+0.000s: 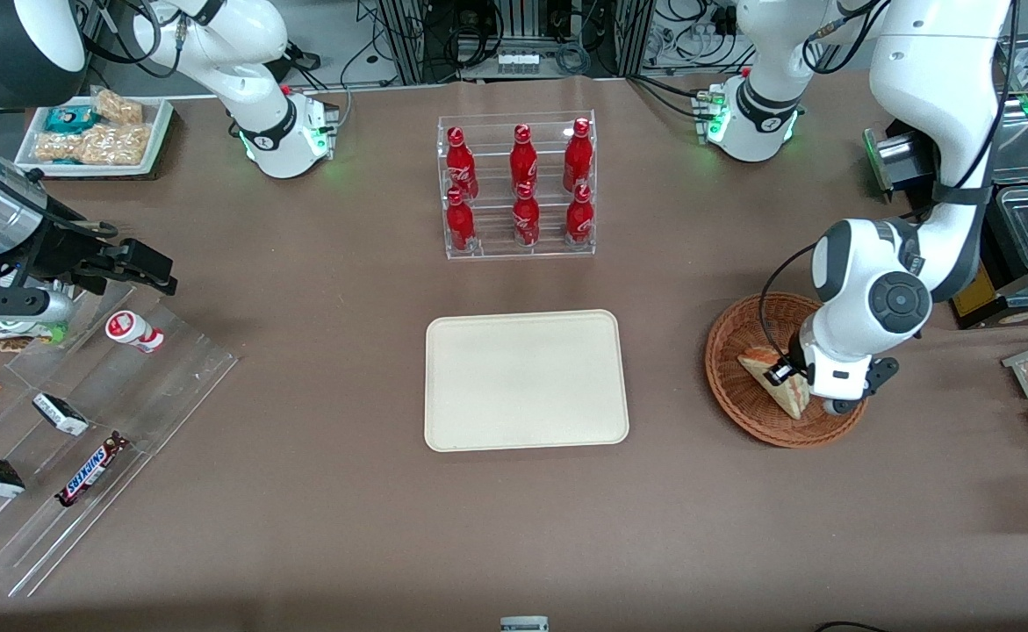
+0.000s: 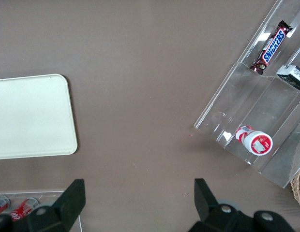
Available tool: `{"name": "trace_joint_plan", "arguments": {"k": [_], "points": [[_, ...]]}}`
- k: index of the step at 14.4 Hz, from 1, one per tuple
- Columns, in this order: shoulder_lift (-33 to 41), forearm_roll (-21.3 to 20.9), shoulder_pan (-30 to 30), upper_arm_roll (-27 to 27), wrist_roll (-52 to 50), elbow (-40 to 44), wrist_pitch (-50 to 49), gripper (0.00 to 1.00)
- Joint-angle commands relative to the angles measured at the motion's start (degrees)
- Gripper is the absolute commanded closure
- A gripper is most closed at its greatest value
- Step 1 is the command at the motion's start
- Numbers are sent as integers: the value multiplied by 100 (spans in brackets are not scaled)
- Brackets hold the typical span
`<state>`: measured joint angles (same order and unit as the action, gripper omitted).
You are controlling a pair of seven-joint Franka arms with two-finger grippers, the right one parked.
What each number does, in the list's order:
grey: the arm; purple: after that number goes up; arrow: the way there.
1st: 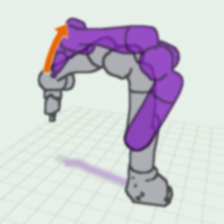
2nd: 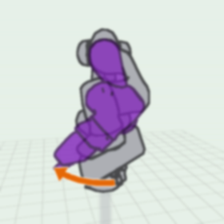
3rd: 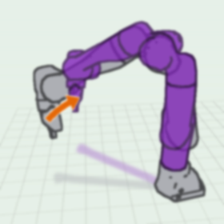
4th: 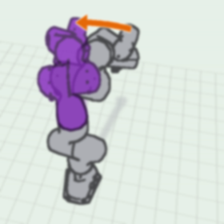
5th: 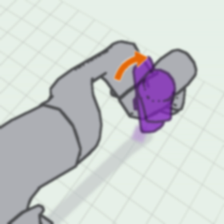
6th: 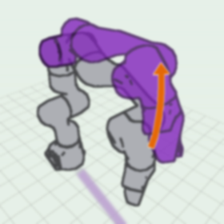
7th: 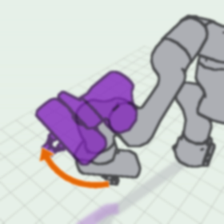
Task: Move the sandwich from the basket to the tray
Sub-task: 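Carry the sandwich with the left gripper over the cream tray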
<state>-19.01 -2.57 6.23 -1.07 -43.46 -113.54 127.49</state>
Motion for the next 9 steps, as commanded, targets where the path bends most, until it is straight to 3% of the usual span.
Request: {"name": "trace_joint_plan", "arguments": {"k": [1, 4, 6, 9], "points": [[353, -104, 247, -138, -180, 1135, -1467, 100], [188, -199, 370, -1207, -663, 2255, -2369, 100], [-206, -829, 824, -1711, -567, 2327, -2090, 98], [-1155, -1026, 1616, -1739, -698, 2808, -1141, 97]]}}
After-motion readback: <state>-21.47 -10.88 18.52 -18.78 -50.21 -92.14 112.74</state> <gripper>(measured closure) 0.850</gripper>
